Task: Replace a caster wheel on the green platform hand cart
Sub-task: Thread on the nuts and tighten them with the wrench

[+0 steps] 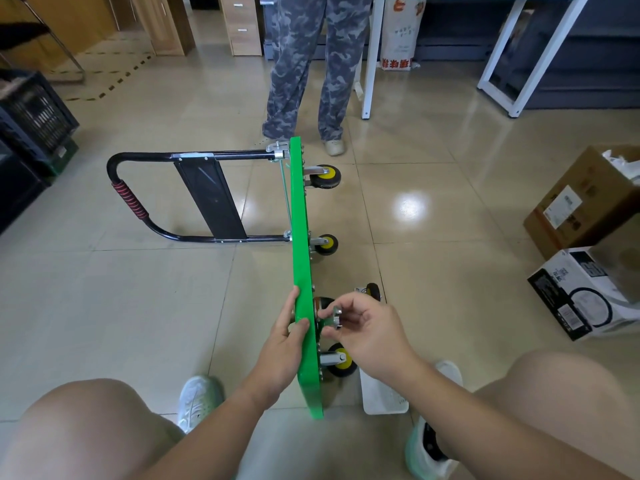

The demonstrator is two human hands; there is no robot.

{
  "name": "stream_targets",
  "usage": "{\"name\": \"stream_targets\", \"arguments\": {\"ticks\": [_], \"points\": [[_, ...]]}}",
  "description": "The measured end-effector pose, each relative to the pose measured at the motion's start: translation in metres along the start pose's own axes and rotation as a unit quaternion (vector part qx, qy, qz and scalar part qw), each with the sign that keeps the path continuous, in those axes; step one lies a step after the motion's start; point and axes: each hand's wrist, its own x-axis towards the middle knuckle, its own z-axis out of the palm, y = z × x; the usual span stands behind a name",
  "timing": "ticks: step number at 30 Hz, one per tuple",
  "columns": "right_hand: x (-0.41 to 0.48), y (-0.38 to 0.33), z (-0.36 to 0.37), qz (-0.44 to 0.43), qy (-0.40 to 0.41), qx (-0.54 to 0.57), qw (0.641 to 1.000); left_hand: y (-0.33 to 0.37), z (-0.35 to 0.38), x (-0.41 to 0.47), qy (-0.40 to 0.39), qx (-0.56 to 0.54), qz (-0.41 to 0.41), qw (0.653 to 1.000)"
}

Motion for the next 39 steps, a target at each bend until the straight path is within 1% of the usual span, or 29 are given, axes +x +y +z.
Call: {"name": "stream_targets", "arguments": {"ticks": [3, 7, 12, 15, 17, 20, 22, 26, 29, 31, 33, 35, 39], "points": [[0.007, 0.0, 0.003, 0.01, -0.016, -0.014, 1.0, 0.001, 0.0, 0.0, 0.002, 0.003, 0.004, 1.0], [0.025, -0.01, 0.003, 0.012, -0.019, -0.027, 0.999, 0.001, 0.001, -0.001, 0.001, -0.002, 0.007, 1.0], [0.066, -0.023, 0.001, 0.044, -0.005, -0.1, 0.994, 0.0, 0.0, 0.003, 0.004, 0.0, 0.002, 1.0], [0.09, -0.023, 0.004, 0.08, 0.001, -0.137, 0.987, -0.003, -0.001, 0.005, -0.003, 0.002, 0.003, 1.0], [0.103, -0.019, 0.004, 0.121, -0.001, -0.126, 0.985, -0.006, -0.002, 0.007, -0.007, 0.001, 0.005, 1.0], [0.112, -0.014, 0.003, 0.199, -0.017, -0.046, 0.979, -0.008, -0.004, 0.008, -0.015, -0.001, 0.005, 1.0], [0.116, -0.016, 0.002, 0.211, -0.015, -0.017, 0.977, -0.008, -0.004, 0.008, -0.016, -0.005, 0.003, 1.0], [0.116, -0.032, -0.011, 0.173, 0.027, 0.029, 0.984, -0.006, -0.003, 0.008, -0.011, -0.003, -0.001, 1.0], [0.095, -0.046, -0.023, 0.098, 0.051, -0.007, 0.994, -0.004, -0.002, 0.005, -0.016, -0.001, -0.002, 1.0], [0.071, -0.051, -0.025, 0.057, 0.048, -0.02, 0.997, -0.004, -0.001, 0.004, -0.013, -0.004, -0.002, 1.0], [0.045, -0.05, -0.024, 0.032, 0.028, 0.003, 0.999, -0.002, -0.001, 0.004, -0.002, -0.004, 0.001, 1.0], [0.024, -0.042, -0.021, 0.024, 0.014, 0.025, 0.999, -0.002, 0.0, 0.004, 0.005, -0.004, 0.004, 1.0], [0.002, -0.02, -0.01, 0.006, 0.023, 0.03, 0.999, -0.002, 0.0, 0.003, 0.014, -0.007, 0.006, 1.0]]}}
